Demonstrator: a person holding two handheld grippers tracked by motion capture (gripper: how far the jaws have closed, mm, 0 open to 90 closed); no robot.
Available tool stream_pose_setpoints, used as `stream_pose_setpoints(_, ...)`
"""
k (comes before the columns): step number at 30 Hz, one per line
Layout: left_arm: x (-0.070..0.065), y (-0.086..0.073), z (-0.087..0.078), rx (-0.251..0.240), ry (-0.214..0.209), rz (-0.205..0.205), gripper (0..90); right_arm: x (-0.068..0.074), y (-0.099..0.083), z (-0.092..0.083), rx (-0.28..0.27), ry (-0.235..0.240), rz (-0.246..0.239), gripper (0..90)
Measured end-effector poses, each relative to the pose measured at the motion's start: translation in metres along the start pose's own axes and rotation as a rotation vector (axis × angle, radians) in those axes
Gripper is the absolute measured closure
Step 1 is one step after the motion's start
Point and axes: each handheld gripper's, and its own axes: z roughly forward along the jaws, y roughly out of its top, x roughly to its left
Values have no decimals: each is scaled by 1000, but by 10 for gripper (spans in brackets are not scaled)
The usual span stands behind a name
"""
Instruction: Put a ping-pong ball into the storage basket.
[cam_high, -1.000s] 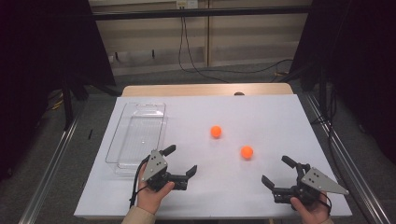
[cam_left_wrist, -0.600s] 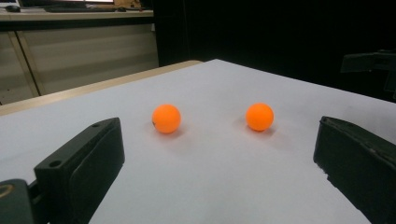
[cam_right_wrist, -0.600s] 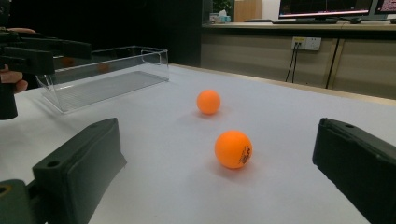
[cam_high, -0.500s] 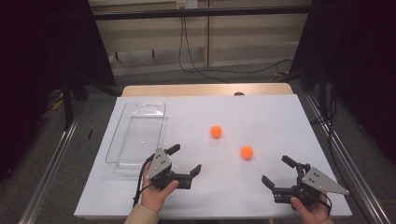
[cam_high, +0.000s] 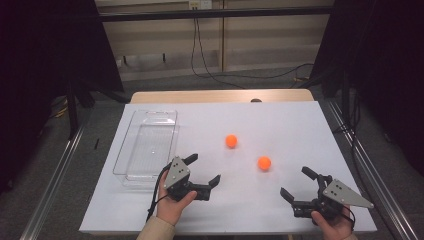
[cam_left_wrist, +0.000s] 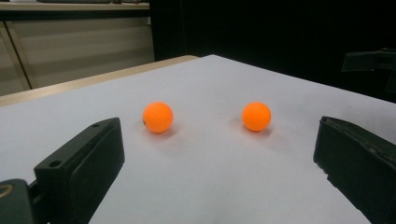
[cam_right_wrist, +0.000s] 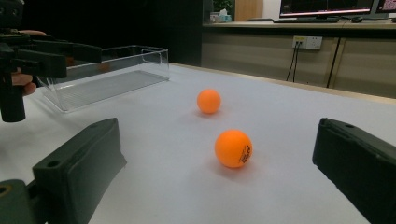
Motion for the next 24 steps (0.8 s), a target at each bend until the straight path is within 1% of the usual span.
stream_pose_setpoints(16, -4, 2, 10, 1, -16, -4, 19, 0, 0, 0, -2, 0, -1, 10)
stream_pose_setpoints(20, -5, 3, 13, 6, -21, 0, 20, -1, 0, 0, 0, 1, -5, 10)
stream_pose_setpoints(24, -6, 3, 16, 14, -18, -6, 20, -1, 0, 0, 0, 1, -3, 12)
